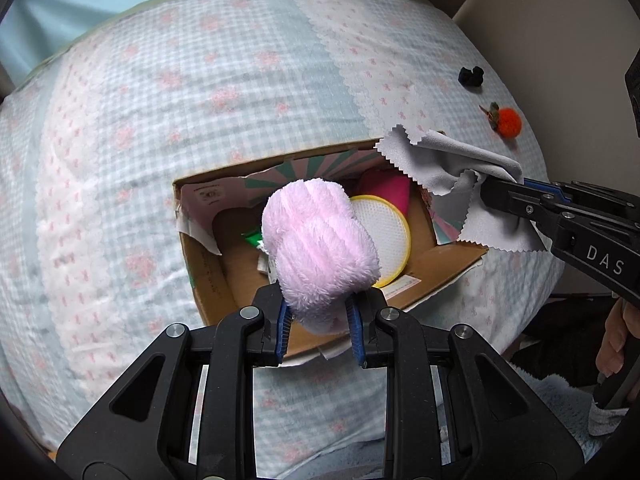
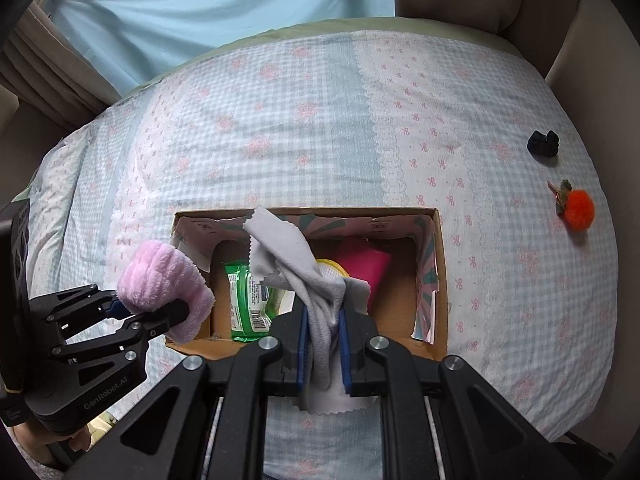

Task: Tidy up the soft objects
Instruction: 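Open both tools to drop the hair tie and cloth into the box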

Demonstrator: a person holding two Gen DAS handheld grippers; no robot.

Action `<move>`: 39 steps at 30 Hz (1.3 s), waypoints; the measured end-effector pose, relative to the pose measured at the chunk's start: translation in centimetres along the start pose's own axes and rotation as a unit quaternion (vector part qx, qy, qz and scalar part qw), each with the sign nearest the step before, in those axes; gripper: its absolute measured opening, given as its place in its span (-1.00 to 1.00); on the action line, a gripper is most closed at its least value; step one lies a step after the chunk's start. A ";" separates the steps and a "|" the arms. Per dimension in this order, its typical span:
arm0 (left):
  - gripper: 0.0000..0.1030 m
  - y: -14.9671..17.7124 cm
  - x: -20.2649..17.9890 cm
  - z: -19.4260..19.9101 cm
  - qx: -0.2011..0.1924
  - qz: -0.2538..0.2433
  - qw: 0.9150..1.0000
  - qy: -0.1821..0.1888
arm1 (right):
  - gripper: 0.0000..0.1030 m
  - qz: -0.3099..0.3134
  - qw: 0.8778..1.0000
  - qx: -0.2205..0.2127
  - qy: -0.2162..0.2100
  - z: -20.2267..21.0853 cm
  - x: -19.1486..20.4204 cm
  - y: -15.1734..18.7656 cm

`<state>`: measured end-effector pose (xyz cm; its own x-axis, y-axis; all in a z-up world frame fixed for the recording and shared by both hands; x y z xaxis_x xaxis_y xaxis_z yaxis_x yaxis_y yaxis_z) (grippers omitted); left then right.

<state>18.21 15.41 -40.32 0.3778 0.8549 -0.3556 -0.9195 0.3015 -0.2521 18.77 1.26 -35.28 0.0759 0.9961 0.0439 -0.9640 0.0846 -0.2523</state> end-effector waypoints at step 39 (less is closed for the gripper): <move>0.99 -0.5 -1.4 3.5 -0.028 -0.013 0.996 -0.081 | 1.00 0.001 0.999 -0.033 -0.026 2.7 0.4 -0.7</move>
<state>17.78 15.54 -36.55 0.3740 0.9058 -0.1990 -0.9007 0.3036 -0.3107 18.79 1.55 -32.47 0.0589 0.9939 0.0927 -0.9450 0.0854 -0.3158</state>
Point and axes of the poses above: each gripper's, at about its wrist camera, not at the fingertips, and z roughly against the way its jaws point, x to its left, y to its underside, the point moved 8 cm from there along -z, roughly the way its jaws point, and after that the axes turned 9 degrees about y, right-handed, at the moved point
